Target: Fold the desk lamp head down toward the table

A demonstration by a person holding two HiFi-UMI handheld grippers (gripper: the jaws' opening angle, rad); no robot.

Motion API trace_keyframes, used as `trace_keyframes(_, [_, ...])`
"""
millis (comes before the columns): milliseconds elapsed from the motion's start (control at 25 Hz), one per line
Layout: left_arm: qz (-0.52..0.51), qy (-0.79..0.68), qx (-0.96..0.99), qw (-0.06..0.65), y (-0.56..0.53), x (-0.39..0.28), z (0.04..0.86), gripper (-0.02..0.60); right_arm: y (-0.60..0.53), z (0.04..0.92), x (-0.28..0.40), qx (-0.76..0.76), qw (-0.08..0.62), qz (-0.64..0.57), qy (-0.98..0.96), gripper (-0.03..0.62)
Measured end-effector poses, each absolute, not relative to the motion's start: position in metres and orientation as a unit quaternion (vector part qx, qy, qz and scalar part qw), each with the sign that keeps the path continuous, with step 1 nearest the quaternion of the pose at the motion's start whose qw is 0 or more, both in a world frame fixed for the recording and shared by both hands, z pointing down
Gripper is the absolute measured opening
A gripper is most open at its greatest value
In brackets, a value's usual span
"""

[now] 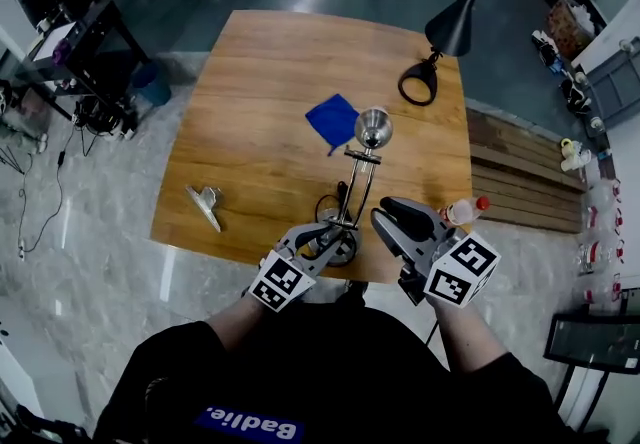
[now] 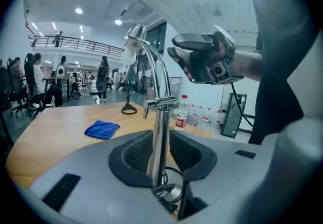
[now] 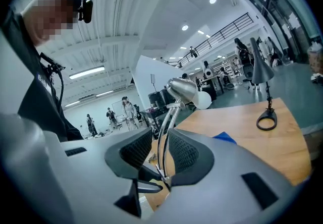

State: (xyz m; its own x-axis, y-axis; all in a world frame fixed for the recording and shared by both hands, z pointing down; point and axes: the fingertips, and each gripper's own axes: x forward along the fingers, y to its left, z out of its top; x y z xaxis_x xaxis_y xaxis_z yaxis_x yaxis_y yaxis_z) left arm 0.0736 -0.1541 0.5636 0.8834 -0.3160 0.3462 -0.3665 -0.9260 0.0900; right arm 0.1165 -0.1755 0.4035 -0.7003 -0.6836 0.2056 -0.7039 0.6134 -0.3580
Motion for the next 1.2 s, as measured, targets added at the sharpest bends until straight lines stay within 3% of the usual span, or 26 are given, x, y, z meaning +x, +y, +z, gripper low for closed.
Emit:
trace_keyframes(200, [0.155,-0.183,0.967,0.083,-0.16,0.084,0.567,0.143,-0.192,0.407,0.117,0.357,0.018,0.249,-0.9,0.149])
trace_keyframes(920, [0.157,-0.17,0.97,0.073,-0.172,0.116,0.593,0.158,-0.236,0.402,0.109,0.25,-0.048,0.397,-0.882,0.149])
trace_keyframes(1080, [0.146,-0.158,0.973,0.08,-0.172,0.117,0.594,0.156,-0.236,0.401,0.105,0.231,-0.042,0.399,-0.886,0.048])
trace_keyframes(1200, [0.134,-0.154,0.975,0.082,-0.172,0.116,0.594,0.156,-0.236,0.401,0.105,0.215,-0.05,0.404,-0.888,0.043])
